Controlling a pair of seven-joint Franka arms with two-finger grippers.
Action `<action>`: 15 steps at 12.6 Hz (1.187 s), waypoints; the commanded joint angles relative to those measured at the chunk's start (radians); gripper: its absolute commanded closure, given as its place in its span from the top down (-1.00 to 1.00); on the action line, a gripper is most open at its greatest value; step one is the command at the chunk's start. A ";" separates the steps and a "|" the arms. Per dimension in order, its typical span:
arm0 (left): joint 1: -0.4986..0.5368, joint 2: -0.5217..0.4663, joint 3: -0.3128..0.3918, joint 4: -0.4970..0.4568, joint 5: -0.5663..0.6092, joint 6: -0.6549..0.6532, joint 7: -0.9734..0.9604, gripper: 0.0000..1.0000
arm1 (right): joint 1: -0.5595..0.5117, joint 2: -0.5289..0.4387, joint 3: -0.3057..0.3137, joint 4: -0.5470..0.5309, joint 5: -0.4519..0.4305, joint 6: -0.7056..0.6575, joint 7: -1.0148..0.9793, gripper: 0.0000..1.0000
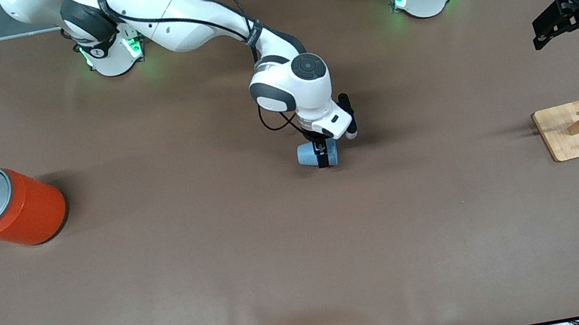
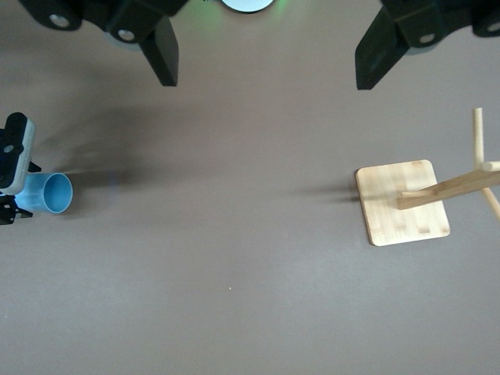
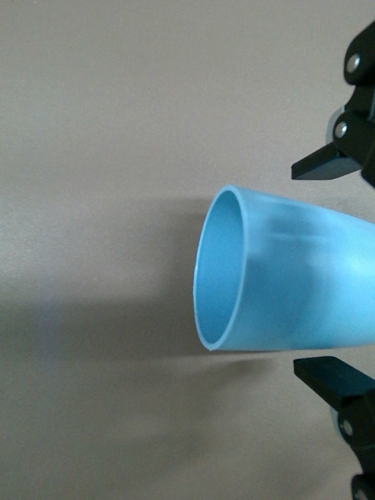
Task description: Flip cup
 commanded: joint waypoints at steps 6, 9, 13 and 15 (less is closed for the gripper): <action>0.009 0.011 -0.002 0.009 -0.048 0.011 -0.010 1.00 | -0.070 -0.086 0.116 -0.001 -0.009 -0.173 0.011 1.00; 0.009 0.010 -0.001 0.009 -0.073 0.011 -0.010 1.00 | -0.115 -0.155 0.165 0.000 -0.004 -0.259 0.016 1.00; 0.009 0.010 -0.001 0.009 -0.074 0.011 -0.008 1.00 | -0.260 -0.189 0.210 0.025 0.077 -0.325 0.019 1.00; 0.008 0.010 -0.001 0.009 -0.085 0.011 -0.008 1.00 | -0.371 -0.190 0.224 0.062 0.076 -0.378 0.016 1.00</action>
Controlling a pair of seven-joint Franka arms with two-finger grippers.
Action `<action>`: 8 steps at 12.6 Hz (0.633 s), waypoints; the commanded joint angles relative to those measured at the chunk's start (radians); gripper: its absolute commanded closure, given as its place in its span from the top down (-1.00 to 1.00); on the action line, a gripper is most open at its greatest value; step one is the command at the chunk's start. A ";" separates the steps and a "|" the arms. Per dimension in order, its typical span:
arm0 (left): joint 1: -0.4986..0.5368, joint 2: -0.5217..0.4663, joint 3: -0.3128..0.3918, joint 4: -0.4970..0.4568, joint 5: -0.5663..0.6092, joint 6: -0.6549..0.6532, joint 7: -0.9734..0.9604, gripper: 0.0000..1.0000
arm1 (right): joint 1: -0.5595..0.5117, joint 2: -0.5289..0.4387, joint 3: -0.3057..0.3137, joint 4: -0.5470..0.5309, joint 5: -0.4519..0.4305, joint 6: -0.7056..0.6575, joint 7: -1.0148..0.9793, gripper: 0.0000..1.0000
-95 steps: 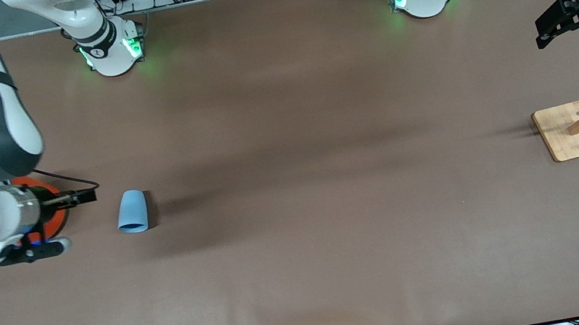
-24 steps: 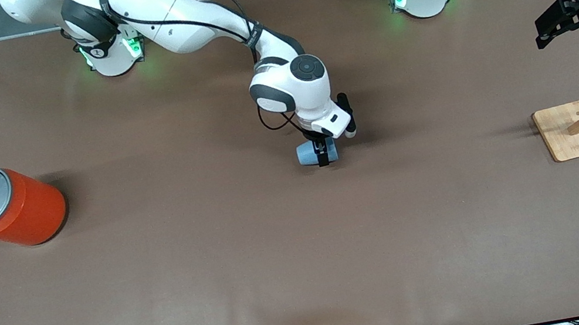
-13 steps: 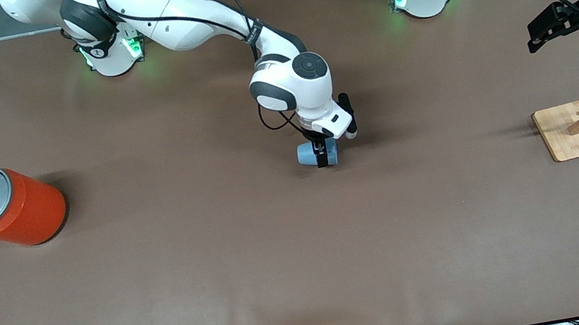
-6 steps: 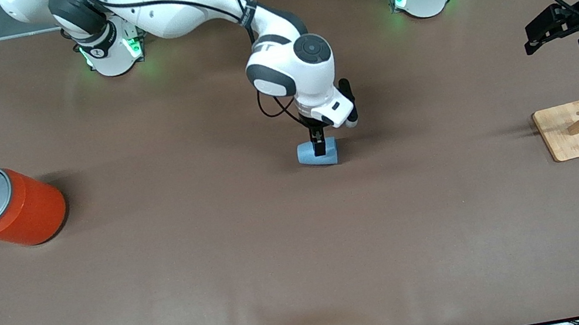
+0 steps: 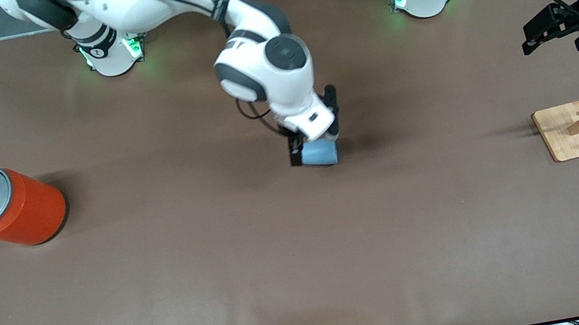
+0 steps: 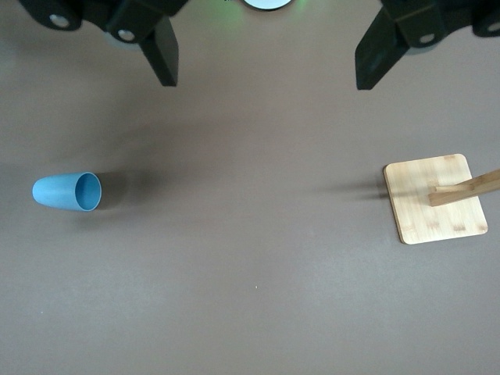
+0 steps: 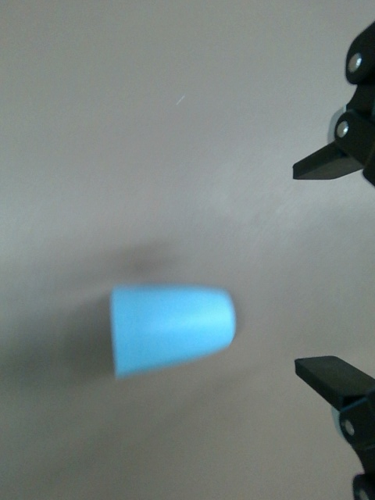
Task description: Flip cup
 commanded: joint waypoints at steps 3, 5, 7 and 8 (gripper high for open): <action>0.008 0.000 0.004 0.009 -0.034 0.003 -0.008 1.00 | -0.306 -0.006 0.074 0.077 0.020 -0.117 -0.012 1.00; 0.010 0.000 0.005 0.009 -0.034 0.003 -0.007 1.00 | -0.426 -0.009 0.095 0.090 0.027 -0.118 -0.015 1.00; 0.010 0.001 0.005 0.009 -0.034 0.003 -0.007 1.00 | -0.478 -0.035 0.068 0.100 0.054 -0.130 -0.012 1.00; 0.008 0.000 0.005 0.007 -0.034 0.003 -0.007 1.00 | -0.460 -0.066 -0.005 0.102 0.069 -0.140 -0.003 1.00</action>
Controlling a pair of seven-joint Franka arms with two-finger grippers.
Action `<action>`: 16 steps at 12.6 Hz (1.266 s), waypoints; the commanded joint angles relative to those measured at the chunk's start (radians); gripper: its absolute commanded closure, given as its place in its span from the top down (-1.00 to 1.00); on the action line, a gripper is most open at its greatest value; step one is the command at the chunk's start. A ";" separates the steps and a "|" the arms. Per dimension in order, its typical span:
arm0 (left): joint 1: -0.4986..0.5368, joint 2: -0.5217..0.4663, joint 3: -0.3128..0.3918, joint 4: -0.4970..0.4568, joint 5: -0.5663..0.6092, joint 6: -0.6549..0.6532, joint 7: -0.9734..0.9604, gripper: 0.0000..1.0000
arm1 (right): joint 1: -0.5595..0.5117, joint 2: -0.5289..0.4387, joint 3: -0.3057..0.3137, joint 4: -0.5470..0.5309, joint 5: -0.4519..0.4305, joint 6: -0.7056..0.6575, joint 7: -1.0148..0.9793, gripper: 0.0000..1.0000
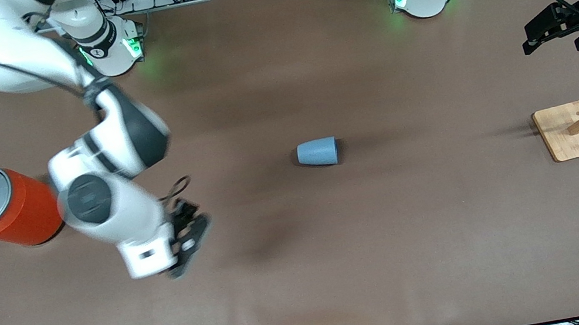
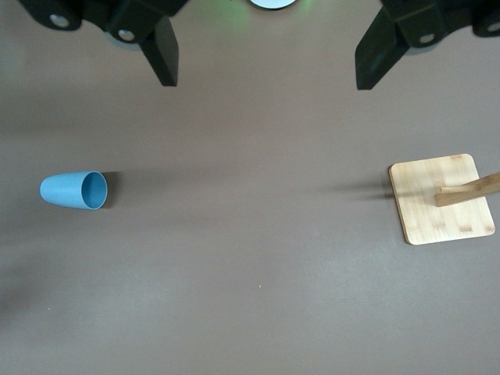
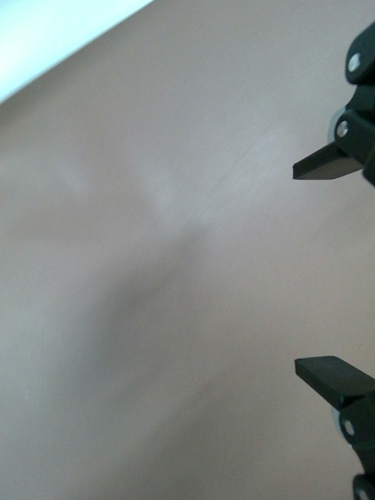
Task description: Flip cup
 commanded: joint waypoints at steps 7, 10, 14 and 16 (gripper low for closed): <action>0.005 0.000 -0.002 0.008 -0.019 0.002 -0.008 1.00 | 0.130 -0.296 -0.449 -0.034 0.258 -0.225 0.260 1.00; 0.005 0.000 -0.002 0.006 -0.019 0.001 -0.007 1.00 | 0.047 -0.363 -0.447 -0.042 0.368 -0.408 0.521 1.00; 0.005 0.000 -0.002 0.005 -0.020 0.001 -0.007 1.00 | -0.028 -0.486 -0.354 -0.112 0.377 -0.461 0.823 1.00; 0.005 0.000 -0.002 0.005 -0.020 0.001 -0.007 1.00 | -0.042 -0.556 -0.358 -0.160 0.374 -0.447 0.829 1.00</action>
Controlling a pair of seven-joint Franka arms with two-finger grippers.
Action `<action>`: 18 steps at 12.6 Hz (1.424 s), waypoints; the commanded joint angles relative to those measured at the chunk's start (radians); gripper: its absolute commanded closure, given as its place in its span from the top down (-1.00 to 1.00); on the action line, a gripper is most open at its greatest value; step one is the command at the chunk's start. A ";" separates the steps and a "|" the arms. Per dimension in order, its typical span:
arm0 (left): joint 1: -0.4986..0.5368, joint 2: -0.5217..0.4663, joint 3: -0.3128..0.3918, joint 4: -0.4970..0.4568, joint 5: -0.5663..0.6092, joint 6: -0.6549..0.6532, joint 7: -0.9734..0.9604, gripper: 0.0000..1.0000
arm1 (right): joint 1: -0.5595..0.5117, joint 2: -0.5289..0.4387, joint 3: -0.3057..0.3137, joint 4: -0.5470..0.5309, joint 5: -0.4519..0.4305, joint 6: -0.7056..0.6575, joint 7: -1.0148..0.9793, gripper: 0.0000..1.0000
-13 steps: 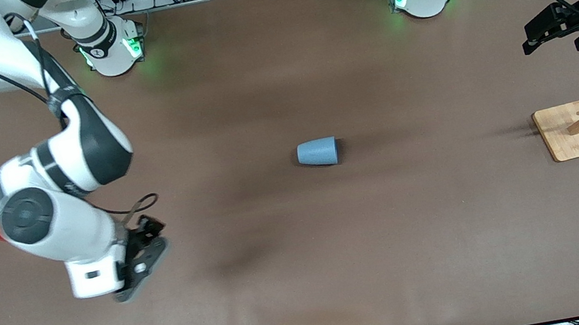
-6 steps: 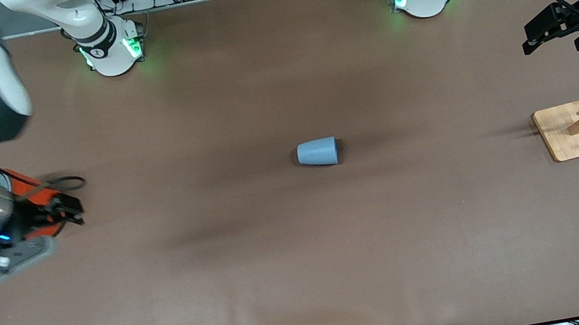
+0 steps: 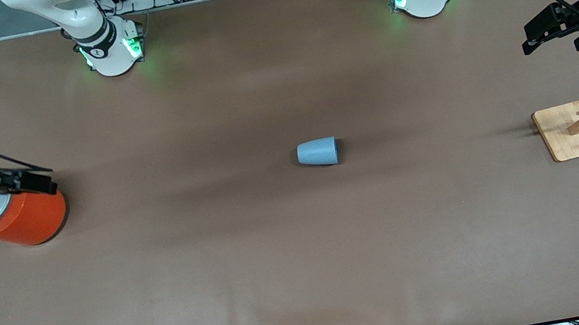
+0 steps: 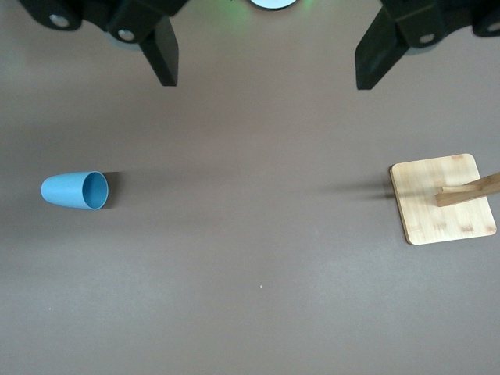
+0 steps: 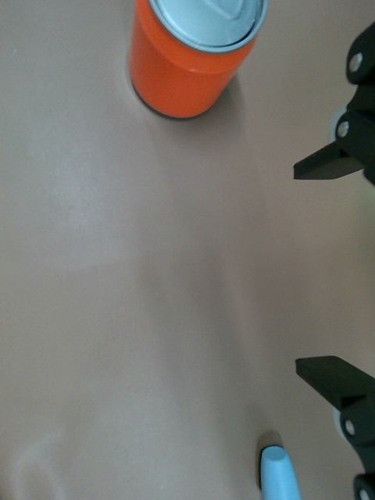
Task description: Flip cup
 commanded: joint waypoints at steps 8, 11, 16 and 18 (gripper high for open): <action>0.003 0.000 -0.003 0.007 -0.028 0.001 -0.004 1.00 | -0.073 -0.129 -0.047 -0.061 0.017 -0.038 -0.125 1.00; 0.003 -0.002 -0.005 0.007 -0.040 0.001 -0.002 1.00 | -0.079 -0.104 -0.050 -0.052 -0.006 -0.039 -0.149 1.00; 0.002 -0.003 -0.008 0.007 -0.054 0.001 -0.001 1.00 | -0.070 -0.237 -0.025 -0.214 -0.042 0.028 -0.137 1.00; 0.007 -0.002 -0.002 0.004 -0.054 -0.007 -0.002 1.00 | -0.067 -0.302 -0.025 -0.309 -0.044 0.090 -0.137 1.00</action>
